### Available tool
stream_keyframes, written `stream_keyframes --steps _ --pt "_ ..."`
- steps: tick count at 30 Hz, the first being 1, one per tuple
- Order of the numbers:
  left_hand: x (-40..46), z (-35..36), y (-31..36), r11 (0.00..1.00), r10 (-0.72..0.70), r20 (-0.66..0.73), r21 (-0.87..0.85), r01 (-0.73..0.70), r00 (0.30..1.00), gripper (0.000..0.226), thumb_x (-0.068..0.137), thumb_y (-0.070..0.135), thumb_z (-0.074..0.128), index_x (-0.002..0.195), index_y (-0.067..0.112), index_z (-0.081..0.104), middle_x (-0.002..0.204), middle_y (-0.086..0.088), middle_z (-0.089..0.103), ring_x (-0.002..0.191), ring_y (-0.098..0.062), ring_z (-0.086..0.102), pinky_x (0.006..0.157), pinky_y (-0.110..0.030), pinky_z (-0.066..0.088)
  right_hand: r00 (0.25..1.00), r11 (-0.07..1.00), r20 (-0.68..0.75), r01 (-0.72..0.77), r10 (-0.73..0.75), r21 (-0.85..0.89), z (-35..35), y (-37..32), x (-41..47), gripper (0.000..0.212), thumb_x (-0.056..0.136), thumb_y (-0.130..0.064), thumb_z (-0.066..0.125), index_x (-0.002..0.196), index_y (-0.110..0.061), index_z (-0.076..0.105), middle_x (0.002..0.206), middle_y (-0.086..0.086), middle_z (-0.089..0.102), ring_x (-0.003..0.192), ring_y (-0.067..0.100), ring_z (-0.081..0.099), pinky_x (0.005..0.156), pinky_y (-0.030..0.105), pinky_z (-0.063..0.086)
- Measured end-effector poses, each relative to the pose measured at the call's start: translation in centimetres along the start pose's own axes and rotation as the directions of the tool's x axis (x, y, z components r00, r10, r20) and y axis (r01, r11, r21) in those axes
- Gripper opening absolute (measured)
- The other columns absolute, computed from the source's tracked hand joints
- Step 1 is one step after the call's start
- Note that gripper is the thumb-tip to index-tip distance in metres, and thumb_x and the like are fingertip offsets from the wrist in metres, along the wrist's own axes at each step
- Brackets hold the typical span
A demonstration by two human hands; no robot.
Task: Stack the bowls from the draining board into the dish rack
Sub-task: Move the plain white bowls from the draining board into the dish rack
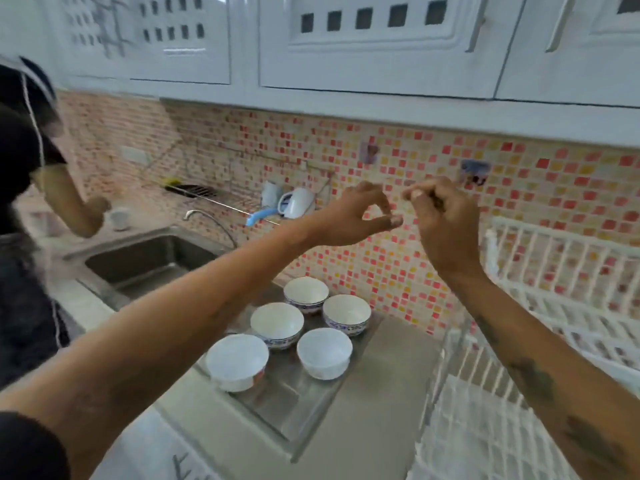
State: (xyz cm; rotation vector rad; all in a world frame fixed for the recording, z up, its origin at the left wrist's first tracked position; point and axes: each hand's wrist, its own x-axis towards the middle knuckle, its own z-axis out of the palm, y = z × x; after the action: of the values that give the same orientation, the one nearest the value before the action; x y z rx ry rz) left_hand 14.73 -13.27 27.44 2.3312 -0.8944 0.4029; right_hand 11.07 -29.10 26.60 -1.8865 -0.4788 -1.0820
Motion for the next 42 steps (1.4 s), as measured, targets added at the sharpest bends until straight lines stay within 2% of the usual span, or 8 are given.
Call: stream_keyframes --steps 4,9,13,19,23,26,32,42 --pt "-6.3 -2.8 -10.8 0.918 -0.397 -0.085 -0.055 0.394 0.914 0.041 0.090 0.061 0.047 0.080 0.022 0.057 0.080 0.003 0.057 0.076 -0.012 0.053 0.078 -0.033 0.047 0.983 0.988 0.184 -0.024 -0.005 0.154 11.1 -0.5 -2.7 0.019 0.088 -0.009 0.051 0.080 -0.003 0.068 0.082 0.006 0.068 0.077 0.016 0.062 0.071 0.021 0.049" --pt "-14.4 -2.9 -18.9 0.719 -0.682 -0.012 -0.194 0.668 0.731 0.050 0.099 0.046 0.041 0.125 0.008 0.060 0.124 -0.010 0.063 0.115 -0.024 0.059 0.108 -0.044 0.045 0.881 0.945 0.429 -0.288 0.199 0.154 21.7 2.3 -7.0 0.019 0.090 -0.012 0.055 0.077 -0.002 0.064 0.080 0.011 0.068 0.074 0.023 0.060 0.064 0.024 0.043" --pt "-19.1 -0.7 -24.0 0.501 -0.849 -0.006 -0.330 0.800 0.529 0.044 0.102 0.038 0.039 0.120 0.004 0.061 0.111 -0.017 0.061 0.099 -0.026 0.057 0.088 -0.037 0.047 0.564 0.792 0.679 -0.610 0.469 -0.040 28.0 6.6 -11.9 0.024 0.094 -0.023 0.052 0.101 -0.007 0.068 0.092 0.004 0.065 0.091 0.023 0.060 0.085 0.035 0.048" --pt "-22.7 5.5 -29.4 0.173 -0.923 0.165 -0.630 0.757 0.348 0.045 0.096 0.057 0.037 0.131 0.030 0.045 0.125 0.006 0.046 0.121 -0.020 0.043 0.093 -0.040 0.036 0.112 0.499 0.617 -0.705 0.779 -0.503 32.0 11.9 -19.6 0.079 0.089 -0.065 0.030 0.132 -0.002 0.050 0.134 0.018 0.054 0.122 0.034 0.051 0.105 0.040 0.039" --pt "-22.7 8.8 -30.9 0.182 -0.948 0.051 -0.721 0.668 0.313 0.025 0.102 0.041 0.035 0.088 0.029 0.052 0.094 0.006 0.055 0.103 -0.015 0.045 0.090 -0.032 0.034 0.192 0.486 0.622 -0.802 0.759 -0.346 33.1 13.7 -21.9 0.057 0.094 -0.048 0.044 0.141 -0.017 0.040 0.141 0.001 0.046 0.134 0.021 0.041 0.108 0.030 0.028" --pt "-23.6 12.0 -33.2 0.127 -0.965 0.066 -0.725 0.676 0.253 0.051 0.091 0.066 0.039 0.069 0.021 0.050 0.077 -0.005 0.058 0.086 -0.022 0.055 0.080 -0.037 0.044 0.076 0.365 0.674 -0.882 0.735 -0.298 34.3 13.5 -22.6 0.045 0.101 -0.032 0.039 0.140 -0.011 0.043 0.143 0.006 0.047 0.131 0.021 0.043 0.098 0.024 0.031" --pt "-23.8 14.1 -33.0 -0.017 -0.977 0.134 -0.827 0.562 0.168 0.038 0.098 0.047 0.043 0.086 0.020 0.067 0.102 -0.013 0.070 0.094 -0.032 0.065 0.091 -0.047 0.053 0.075 0.237 0.612 -0.953 0.787 -0.189 35.5 13.7 -23.9 0.041 0.103 -0.025 0.034 0.138 -0.009 0.045 0.144 0.010 0.048 0.131 0.026 0.044 0.105 0.033 0.035" --pt "-24.0 13.8 -32.4 -0.062 -0.981 0.142 -0.871 0.487 0.130 0.057 0.098 0.054 0.033 0.118 0.009 0.062 0.115 -0.019 0.068 0.105 -0.040 0.065 0.095 -0.054 0.053 -0.102 0.074 0.645 -0.968 0.758 -0.241 34.4 11.5 -22.2 0.040 0.100 -0.043 0.033 0.132 -0.023 0.047 0.125 0.002 0.054 0.113 0.021 0.051 0.094 0.030 0.039"
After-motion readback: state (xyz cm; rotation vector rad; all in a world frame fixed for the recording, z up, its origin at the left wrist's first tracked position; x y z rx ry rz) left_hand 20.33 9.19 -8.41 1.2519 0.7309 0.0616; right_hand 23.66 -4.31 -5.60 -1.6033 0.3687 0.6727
